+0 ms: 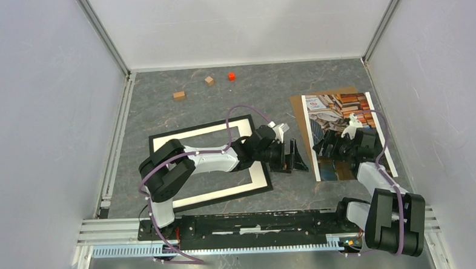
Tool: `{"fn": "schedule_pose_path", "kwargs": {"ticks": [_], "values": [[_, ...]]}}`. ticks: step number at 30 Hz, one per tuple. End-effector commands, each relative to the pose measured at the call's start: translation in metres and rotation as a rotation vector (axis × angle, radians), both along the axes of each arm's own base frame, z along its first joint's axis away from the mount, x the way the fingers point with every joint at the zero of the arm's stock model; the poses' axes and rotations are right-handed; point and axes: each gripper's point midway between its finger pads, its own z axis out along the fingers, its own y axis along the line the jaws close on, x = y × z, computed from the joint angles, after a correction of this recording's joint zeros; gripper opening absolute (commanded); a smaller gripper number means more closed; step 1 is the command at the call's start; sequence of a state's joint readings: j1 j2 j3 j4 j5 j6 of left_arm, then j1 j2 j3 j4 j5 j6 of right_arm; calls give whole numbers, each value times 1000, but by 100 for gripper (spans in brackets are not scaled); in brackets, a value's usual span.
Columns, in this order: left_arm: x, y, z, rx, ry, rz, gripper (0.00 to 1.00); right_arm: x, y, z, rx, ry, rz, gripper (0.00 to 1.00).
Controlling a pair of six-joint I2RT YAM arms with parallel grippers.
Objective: Put the photo into the frame
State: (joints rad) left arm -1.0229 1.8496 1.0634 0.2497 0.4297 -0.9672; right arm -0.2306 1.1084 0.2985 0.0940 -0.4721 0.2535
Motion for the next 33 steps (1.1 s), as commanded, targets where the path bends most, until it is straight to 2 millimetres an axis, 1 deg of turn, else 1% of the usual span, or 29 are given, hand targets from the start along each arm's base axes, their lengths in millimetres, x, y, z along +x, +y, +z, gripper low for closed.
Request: {"fn": "schedule_pose_path", "kwargs": {"ticks": [1,4,6,7,9,12,14,15,18,19,21,23,25,28,30,31,33], "values": [[-5,-6,28,-81,-21,-27,100,-12,-47,-5,-197,187,-150,98],[-4,-11,31,-84,-37,-48,100,2,-80,16,-288,163,-264,98],[-3,-18,34,-74,-63,-73,100,6,-105,26,-332,163,-350,98],[-3,-23,37,-73,-88,-94,100,6,-112,27,-340,173,-374,98],[-1,-30,35,-27,-100,-125,100,5,-120,26,-332,187,-397,98],[-2,-31,48,-13,-111,-156,100,-5,-119,9,-319,258,-406,98],[-1,-23,58,11,-149,-149,100,-16,-113,-6,-292,306,-403,98],[-1,-17,59,31,-169,-145,100,-19,-105,-13,-268,316,-380,98],[0,1,61,84,-237,-118,100,-32,-100,-28,-257,403,-357,97],[-2,5,62,86,-235,-122,100,-36,-97,-32,-251,427,-333,95],[-20,14,75,67,-207,-192,100,-44,-90,-39,-256,462,-293,93],[-37,26,89,54,-185,-252,100,-48,-75,-45,-233,469,-244,93],[-50,42,103,45,-184,-285,100,-49,-57,-46,-210,476,-195,93],[-60,64,119,50,-230,-316,100,-50,-26,-47,-177,474,-129,93],[-59,73,129,80,-295,-352,100,-49,-3,-44,-152,451,-85,93],[-55,78,131,108,-340,-360,100,-46,10,-41,-131,431,-58,93],[-41,86,130,172,-437,-337,100,-40,30,-34,-107,409,-13,93]]}}
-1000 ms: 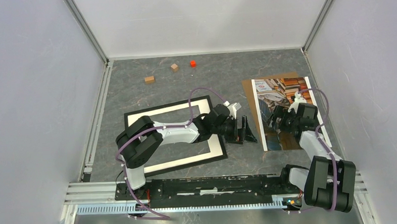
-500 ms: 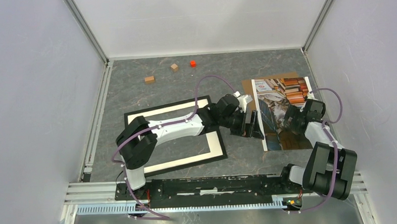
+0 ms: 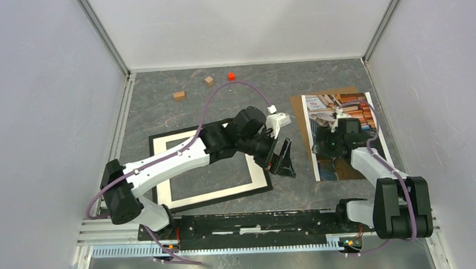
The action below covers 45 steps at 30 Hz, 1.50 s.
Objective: Put the photo into the frame
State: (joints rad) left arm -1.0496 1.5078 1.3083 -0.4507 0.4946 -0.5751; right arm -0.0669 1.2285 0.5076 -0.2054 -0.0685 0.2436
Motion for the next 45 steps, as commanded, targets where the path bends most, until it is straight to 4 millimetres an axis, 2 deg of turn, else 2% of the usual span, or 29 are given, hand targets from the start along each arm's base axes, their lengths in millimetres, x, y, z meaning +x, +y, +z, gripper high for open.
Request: {"fn": "schedule_pose_path", "kwargs": {"ticks": [1,3,6,8,10,12,14,17,20,23,31,34,36,40,45], "values": [[18,25,4,101,-236,-40,100,-35,59,-16,182,151,64,93],[26,30,-2,144,-284,-26,100,-22,52,-1,139,126,58,95],[26,32,-11,155,-302,-24,100,1,22,31,-24,73,42,98],[23,33,-19,150,-321,-24,100,9,-11,50,-92,42,-27,98],[20,37,-19,154,-352,-23,100,9,-48,62,-107,13,-126,98],[22,42,-17,169,-398,-11,100,2,-84,66,-139,-3,-226,98],[22,44,-15,189,-439,-5,100,-4,-112,66,-171,-2,-303,98],[15,44,-15,196,-474,-19,100,-15,-145,60,-189,5,-421,98],[6,41,-18,197,-485,-49,100,-18,-166,59,-215,-3,-499,98],[8,42,-17,205,-496,-41,100,-24,-180,54,-270,42,-544,98],[9,45,-19,221,-512,-29,100,-25,-196,38,-315,173,-514,98],[11,46,-19,225,-523,-25,100,-22,-195,32,-293,188,-482,98],[13,46,-20,230,-523,-22,100,-15,-182,23,-215,183,-441,98],[12,45,-28,244,-514,-29,100,-8,-133,1,9,114,-336,98],[14,44,-30,253,-508,-33,100,-30,-117,-16,31,147,-328,98]]}}
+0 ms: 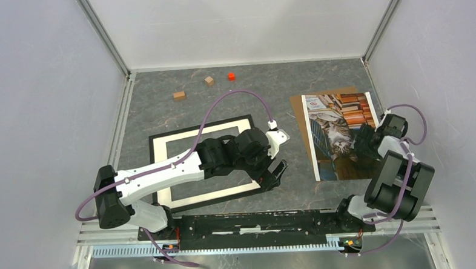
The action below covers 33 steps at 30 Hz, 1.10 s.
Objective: Put the photo into the frame
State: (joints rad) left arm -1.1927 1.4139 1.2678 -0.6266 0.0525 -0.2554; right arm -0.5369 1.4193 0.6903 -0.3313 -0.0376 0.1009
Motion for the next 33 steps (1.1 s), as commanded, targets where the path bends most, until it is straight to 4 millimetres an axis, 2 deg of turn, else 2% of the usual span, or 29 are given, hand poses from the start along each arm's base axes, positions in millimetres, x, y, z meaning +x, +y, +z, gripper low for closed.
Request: {"fn": "schedule_pose_path", "kwargs": {"ticks": [1,6,9,13,15,17,19,22,24,26,30,33], "values": [[6,-1,1,4,-39,-28,100,-15,29,-18,108,-8,31,98],[13,3,4,-11,-21,-9,100,-25,78,-35,242,13,104,98],[23,8,5,2,-55,20,100,-22,113,-34,271,-17,166,98],[29,7,6,-27,-2,29,100,-18,162,-32,345,-38,243,98],[31,7,6,-42,15,34,100,-7,170,-21,350,-58,279,98],[34,10,4,-34,6,45,100,7,158,-6,275,-86,283,98],[32,8,4,-34,15,36,100,19,129,11,126,-85,245,98],[30,8,7,-48,20,31,100,14,82,27,-19,-92,107,98],[30,9,9,-61,14,33,100,0,45,32,-60,-155,-53,98],[28,8,9,-63,21,32,100,-10,18,36,-91,-262,-194,98],[23,4,8,-86,45,15,100,-33,-14,35,-109,-332,-377,98],[24,7,11,-94,22,23,100,-58,-36,32,-89,-369,-511,98]]}}
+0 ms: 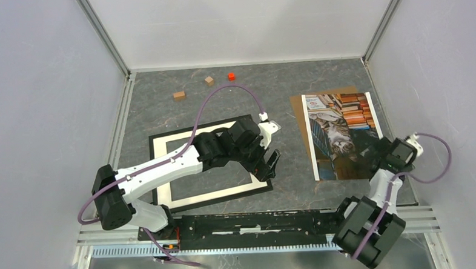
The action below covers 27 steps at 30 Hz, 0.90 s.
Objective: Put the photo into the frame
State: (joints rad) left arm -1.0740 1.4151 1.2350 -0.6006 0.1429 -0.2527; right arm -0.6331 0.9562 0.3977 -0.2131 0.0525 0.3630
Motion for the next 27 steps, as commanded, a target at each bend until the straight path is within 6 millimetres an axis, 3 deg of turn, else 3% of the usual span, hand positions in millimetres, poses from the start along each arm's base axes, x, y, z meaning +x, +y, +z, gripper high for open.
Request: {"fn": "schedule_pose_path", "kwargs": {"ticks": [1,5,9,16,21,27], "values": [[-2,-4,21,-76,-45,-24,100,-25,-34,4,-2,-99,-194,98],[-7,-7,22,-85,-37,-42,100,-50,-56,11,-27,-130,-273,98],[-11,-8,22,-88,-35,-51,100,-61,-61,-6,-2,-153,-260,98],[-9,-8,19,-76,-37,-47,100,-38,-46,-19,84,-304,-119,87],[-8,-8,16,-66,-38,-44,100,-24,-31,-14,93,-400,-31,79],[-8,-7,15,-66,-41,-42,100,-18,-27,-11,89,-449,2,69]]}}
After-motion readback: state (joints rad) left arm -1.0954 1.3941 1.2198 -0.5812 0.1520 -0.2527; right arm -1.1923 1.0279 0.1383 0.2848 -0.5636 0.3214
